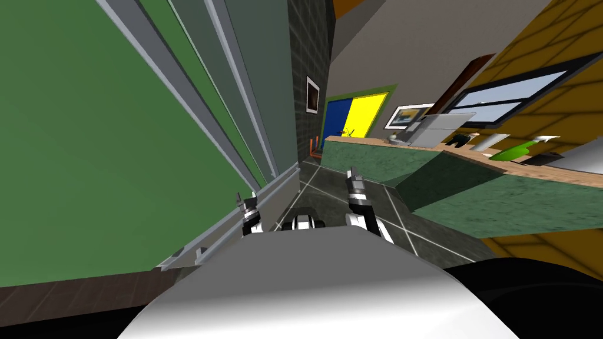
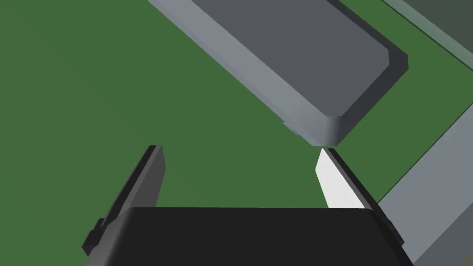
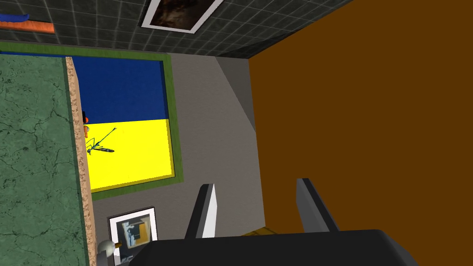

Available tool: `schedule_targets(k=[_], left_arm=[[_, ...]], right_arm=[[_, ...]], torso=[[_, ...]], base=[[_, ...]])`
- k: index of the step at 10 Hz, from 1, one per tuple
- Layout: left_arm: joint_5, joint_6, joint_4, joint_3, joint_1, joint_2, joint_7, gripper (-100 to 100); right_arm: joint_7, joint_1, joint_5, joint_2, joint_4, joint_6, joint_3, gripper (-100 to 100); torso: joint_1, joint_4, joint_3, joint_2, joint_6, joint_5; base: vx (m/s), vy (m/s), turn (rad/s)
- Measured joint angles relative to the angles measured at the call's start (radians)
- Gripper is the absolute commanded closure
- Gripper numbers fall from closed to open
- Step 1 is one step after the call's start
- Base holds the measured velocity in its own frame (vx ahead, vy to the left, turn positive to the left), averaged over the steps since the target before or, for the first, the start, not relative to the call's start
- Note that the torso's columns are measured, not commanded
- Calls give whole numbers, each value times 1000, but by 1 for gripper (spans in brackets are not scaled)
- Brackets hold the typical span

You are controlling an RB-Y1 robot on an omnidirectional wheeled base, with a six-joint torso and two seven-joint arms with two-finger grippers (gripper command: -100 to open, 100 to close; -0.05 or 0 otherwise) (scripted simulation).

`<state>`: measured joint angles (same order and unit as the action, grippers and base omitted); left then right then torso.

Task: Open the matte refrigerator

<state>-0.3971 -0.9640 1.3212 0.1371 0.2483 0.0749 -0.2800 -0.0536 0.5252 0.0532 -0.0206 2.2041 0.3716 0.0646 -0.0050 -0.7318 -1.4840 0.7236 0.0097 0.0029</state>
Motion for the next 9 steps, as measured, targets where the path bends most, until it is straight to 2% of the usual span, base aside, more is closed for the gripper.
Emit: schedule_targets(k=[1, 2, 6, 7, 9], left_arm=[[-2, 1, -15, -7, 2, -18, -5, -100], [-3, 1, -17, -8, 2, -20, -6, -100], [-11, 67, 23, 6, -26, -10, 9, -100], [-11, 71, 25, 6, -26, -11, 10, 100], [-7, 34, 8, 1, -9, -14, 1, 100]], right_arm=[[0, 0, 0, 0, 0, 0, 0, 0], [0, 0, 0, 0, 0, 0, 0, 0], [0, 0, 0, 0, 0, 0, 0, 0], [0, 0, 0, 0, 0, 0, 0, 0], [0, 0, 0, 0, 0, 0, 0, 0]], torso=[[0, -3, 4, 7, -6, -3], [7, -6, 8, 15, -9, -3], [5, -6, 8, 15, -10, -3], [5, -6, 8, 14, -10, -3], [4, -4, 8, 13, -8, -1]], base=[[33, -62, -6], [21, -13, 37], [7, 6, 18], [-7, 1, -37], [-15, 2, -26]])
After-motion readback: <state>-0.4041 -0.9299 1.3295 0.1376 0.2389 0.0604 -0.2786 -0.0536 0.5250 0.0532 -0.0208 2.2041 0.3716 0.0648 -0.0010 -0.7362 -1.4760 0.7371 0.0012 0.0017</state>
